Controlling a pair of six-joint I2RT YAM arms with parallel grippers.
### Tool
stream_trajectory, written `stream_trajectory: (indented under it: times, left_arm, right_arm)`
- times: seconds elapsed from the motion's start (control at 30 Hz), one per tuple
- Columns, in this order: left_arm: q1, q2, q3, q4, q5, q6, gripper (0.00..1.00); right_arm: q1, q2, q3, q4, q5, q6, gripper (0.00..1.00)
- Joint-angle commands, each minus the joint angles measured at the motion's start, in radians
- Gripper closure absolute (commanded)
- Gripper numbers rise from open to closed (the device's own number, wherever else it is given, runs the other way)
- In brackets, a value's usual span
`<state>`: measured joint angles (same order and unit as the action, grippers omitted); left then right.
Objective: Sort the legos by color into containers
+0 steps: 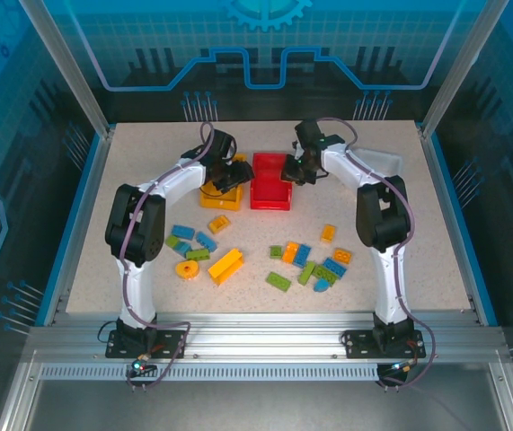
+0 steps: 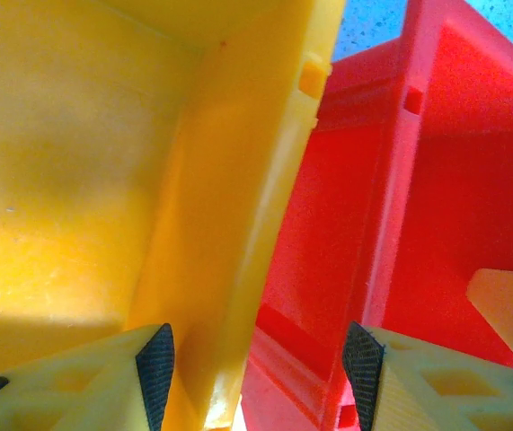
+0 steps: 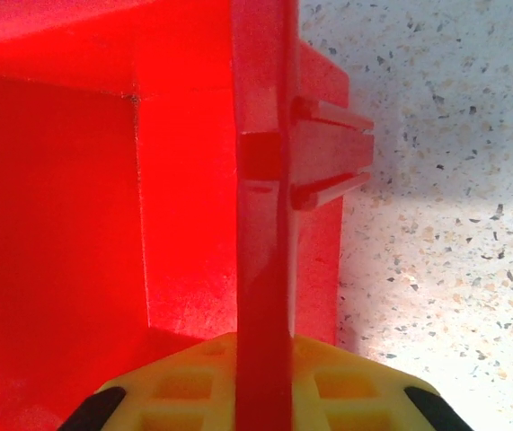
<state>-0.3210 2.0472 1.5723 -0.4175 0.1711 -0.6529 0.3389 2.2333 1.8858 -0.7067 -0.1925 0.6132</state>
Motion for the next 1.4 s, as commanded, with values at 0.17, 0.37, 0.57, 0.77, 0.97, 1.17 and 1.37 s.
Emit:
stream_trajectory:
  times: [0.17,0.37,0.57,0.77,0.97,1.17,1.37]
  left_arm:
    - [-0.003,-0.033,0.008,0.038,0.045,-0.016,0.42]
    - [-0.001,-0.050,0.008,0.071,0.073,-0.035,0.40]
    - [-0.002,-0.055,0.011,0.101,0.093,-0.067,0.40]
    - [-0.004,-0.149,-0.028,0.040,-0.003,-0.022,0.40]
    - [-0.102,-0.358,-0.149,0.044,-0.045,0.070,0.34]
    - [-0.330,-0.616,-0.343,0.118,-0.147,0.161,0.32]
    - [-0.521,-0.765,-0.459,0.178,-0.224,0.157,0.32]
  right_arm:
    - [-0.016,-0.001,0.051,-0.045,-0.012,-0.003,0.62]
    - [-0.057,-0.235,-0.144,0.024,0.093,0.030,0.51]
    - [-0.229,-0.538,-0.489,0.180,0.150,0.218,0.49]
    - [-0.400,-0.617,-0.631,0.233,0.131,0.422,0.43]
    - [-0.483,-0.561,-0.646,0.273,0.121,0.552,0.40]
    - [-0.523,-0.446,-0.585,0.251,0.110,0.598,0.40]
    - [-0.537,-0.320,-0.488,0.223,0.090,0.608,0.45]
